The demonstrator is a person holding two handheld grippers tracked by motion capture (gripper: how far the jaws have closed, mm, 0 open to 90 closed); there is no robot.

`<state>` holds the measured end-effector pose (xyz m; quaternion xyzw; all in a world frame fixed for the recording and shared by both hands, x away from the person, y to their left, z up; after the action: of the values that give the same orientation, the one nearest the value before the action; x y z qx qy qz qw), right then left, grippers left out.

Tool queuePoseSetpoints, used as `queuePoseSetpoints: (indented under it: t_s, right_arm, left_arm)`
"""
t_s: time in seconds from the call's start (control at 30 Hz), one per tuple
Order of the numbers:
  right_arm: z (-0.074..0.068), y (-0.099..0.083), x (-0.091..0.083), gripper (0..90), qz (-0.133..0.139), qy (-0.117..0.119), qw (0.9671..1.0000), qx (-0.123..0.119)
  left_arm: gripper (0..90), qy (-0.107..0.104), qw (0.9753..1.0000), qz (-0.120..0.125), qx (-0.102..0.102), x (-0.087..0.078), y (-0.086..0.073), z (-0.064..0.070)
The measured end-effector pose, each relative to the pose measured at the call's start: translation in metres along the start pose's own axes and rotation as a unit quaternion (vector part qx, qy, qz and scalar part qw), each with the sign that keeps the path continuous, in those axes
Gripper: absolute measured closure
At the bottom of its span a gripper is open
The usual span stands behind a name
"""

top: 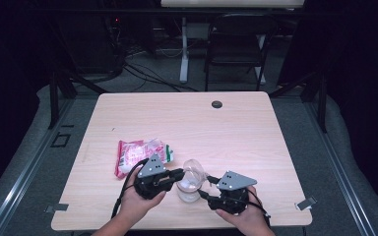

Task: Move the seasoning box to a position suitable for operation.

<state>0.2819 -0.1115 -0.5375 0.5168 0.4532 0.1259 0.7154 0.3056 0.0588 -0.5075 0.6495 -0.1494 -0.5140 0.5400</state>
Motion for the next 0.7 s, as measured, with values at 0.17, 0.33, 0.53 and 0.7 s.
queuePoseSetpoints:
  t_s: [0.17,0.33,0.53,0.7]
  right_arm:
    - [-0.002,0.002,0.003,45.8,0.008,-0.023,0.9997,-0.009]
    - [0.000,0.005,0.003,46.9,0.014,-0.031,0.9994,-0.005]
    - [0.001,0.005,0.003,47.4,0.016,-0.029,0.9995,-0.005]
    - [0.002,0.005,0.002,47.5,0.020,-0.031,0.9993,-0.003]
  left_arm:
    - [77.7,0.003,1.0000,0.003,0.000,0.001,-0.001,0.000]
    - [72.5,0.010,0.9999,-0.005,0.003,0.004,-0.005,-0.001]
    - [59.8,0.035,0.9993,-0.013,-0.005,0.011,-0.013,-0.012]
    - [52.4,0.041,0.9982,-0.039,-0.022,0.022,-0.024,-0.020]
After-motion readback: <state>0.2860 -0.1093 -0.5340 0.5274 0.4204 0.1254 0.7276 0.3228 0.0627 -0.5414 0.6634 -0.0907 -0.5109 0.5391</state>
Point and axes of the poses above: each handheld gripper's, and its own axes: x roughly forward along the jaws, y roughly out of its top, z roughly to its right, the point moved 6 cm from there along x, roughly forward along the jaws, and after that the axes turned 2 degrees about -x, right-handed, at the moved point
